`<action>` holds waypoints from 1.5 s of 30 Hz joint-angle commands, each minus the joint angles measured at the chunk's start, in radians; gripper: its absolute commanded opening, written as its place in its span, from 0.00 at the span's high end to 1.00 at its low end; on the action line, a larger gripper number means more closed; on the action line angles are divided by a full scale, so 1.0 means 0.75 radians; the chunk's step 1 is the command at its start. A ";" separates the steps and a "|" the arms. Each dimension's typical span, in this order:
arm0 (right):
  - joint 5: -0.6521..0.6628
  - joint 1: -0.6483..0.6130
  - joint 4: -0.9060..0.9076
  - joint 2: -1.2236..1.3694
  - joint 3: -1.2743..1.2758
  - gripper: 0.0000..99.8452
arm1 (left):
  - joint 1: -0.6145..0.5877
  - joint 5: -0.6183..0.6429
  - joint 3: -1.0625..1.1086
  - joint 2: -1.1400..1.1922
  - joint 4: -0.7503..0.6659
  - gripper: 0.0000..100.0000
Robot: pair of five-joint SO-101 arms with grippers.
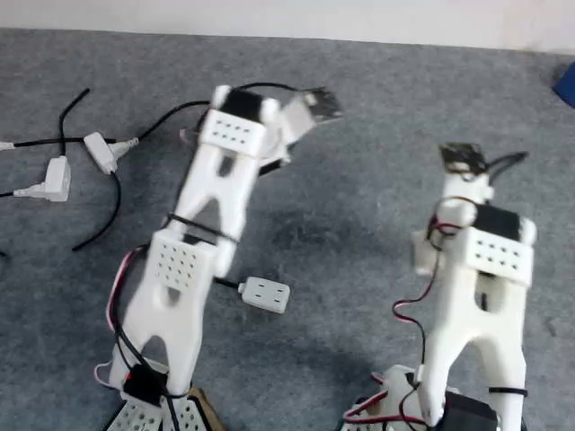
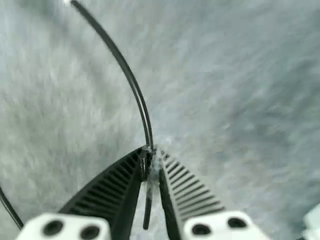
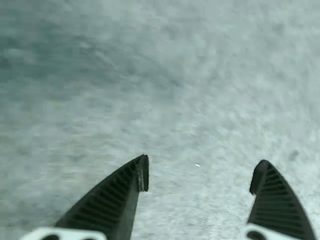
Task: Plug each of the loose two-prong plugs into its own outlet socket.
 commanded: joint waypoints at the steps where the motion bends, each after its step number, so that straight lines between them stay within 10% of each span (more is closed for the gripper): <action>1: 0.082 0.152 -0.103 -0.032 0.079 0.68 | 0.126 0.057 -0.071 -0.150 0.039 0.99; 23: 0.317 0.596 -0.392 -0.028 0.375 0.68 | 0.854 0.276 0.760 -0.662 0.043 0.99; 39: 0.323 0.494 -0.332 -0.034 0.375 0.68 | 0.774 0.268 1.112 -0.776 0.037 0.86; 45: 0.321 0.259 -0.228 -0.034 0.373 0.68 | 0.478 0.278 0.854 -0.768 0.037 0.86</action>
